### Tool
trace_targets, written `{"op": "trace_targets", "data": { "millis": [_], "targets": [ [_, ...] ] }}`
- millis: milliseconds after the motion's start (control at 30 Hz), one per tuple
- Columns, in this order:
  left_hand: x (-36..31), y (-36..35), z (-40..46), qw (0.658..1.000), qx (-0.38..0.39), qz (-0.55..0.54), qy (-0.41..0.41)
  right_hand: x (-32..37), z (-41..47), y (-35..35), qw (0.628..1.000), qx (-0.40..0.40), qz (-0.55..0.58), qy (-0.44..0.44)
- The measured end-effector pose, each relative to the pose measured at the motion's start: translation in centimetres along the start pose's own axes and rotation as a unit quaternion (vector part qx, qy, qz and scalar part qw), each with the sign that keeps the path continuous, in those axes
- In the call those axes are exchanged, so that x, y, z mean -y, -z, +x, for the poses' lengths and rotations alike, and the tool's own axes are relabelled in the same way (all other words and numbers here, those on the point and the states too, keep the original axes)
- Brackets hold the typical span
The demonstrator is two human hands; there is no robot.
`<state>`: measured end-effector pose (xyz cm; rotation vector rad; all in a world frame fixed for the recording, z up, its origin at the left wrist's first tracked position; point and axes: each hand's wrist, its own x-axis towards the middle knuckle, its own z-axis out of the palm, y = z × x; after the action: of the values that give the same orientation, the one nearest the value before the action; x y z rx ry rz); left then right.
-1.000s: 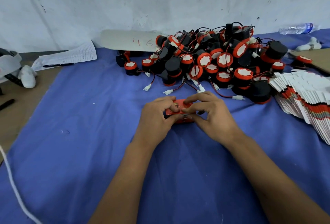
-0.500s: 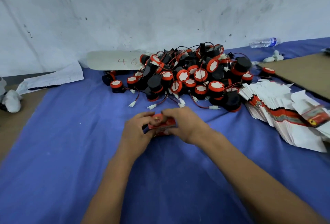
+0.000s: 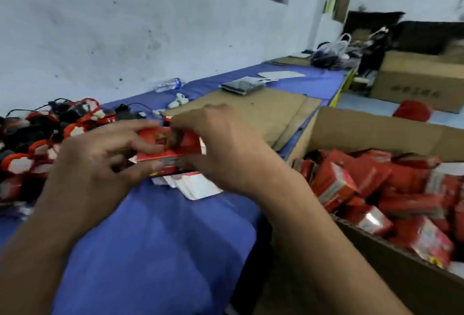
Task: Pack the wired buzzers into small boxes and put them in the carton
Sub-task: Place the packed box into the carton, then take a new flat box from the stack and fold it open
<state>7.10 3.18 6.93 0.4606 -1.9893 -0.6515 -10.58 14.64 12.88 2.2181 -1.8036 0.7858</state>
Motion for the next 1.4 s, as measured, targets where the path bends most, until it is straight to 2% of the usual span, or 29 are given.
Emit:
{"op": "trace_targets", "data": {
  "millis": [67,167,300,367,433,500,600,733,900,1067,1200,1300,1400],
  "targets": [
    [-3.8,-4.9,3.1,0.996,0.035,-0.076,-0.023,-2.9,-3.3,5.1,0.996,-0.009,-0.064,-0.067],
    [-8.7,-14.1,6.6,0.988,0.071,-0.106,-0.088,-6.5,-8.7,11.9,0.975,-0.030,-0.154,-0.160],
    [-14.9,-23.5,8.2,0.975,0.132,-0.042,-0.175,-11.0,-14.5,16.8,0.922,-0.069,-0.240,-0.296],
    [-16.6,-27.0,7.7,0.958,0.230,-0.012,-0.168,-12.9,-17.0,16.9,0.899,-0.068,-0.262,-0.345],
    [-17.2,-29.4,6.7,0.934,0.317,0.035,-0.161,-14.3,-19.0,15.9,0.881,-0.021,-0.266,-0.390],
    [-17.5,-30.5,5.6,0.913,0.364,0.064,-0.175,-15.1,-20.1,15.1,0.859,0.048,-0.257,-0.441],
    [-17.3,-30.7,5.0,0.915,0.363,0.025,-0.171,-15.5,-20.5,15.8,0.837,0.082,-0.224,-0.492],
    [-16.8,-30.4,5.5,0.920,0.374,-0.046,-0.103,-14.6,-19.7,16.4,0.843,0.073,-0.210,-0.489],
    [-14.5,-28.5,6.0,0.949,0.302,-0.045,-0.075,-12.5,-16.1,13.9,0.874,0.020,-0.191,-0.446],
    [-9.2,-22.3,5.9,0.985,0.167,-0.011,-0.042,-8.8,-8.5,8.3,0.931,-0.054,-0.156,-0.326],
    [-3.2,-15.2,3.7,0.995,0.062,0.074,0.031,-5.5,-1.8,0.2,0.964,-0.022,-0.075,-0.254],
    [2.2,-9.6,0.2,0.985,0.022,0.121,0.123,-2.4,2.5,-7.4,0.981,0.037,-0.005,-0.190],
    [6.7,-5.5,-3.4,0.969,-0.024,0.139,0.202,0.2,5.1,-13.5,0.982,0.098,0.047,-0.154]
  ]
}}
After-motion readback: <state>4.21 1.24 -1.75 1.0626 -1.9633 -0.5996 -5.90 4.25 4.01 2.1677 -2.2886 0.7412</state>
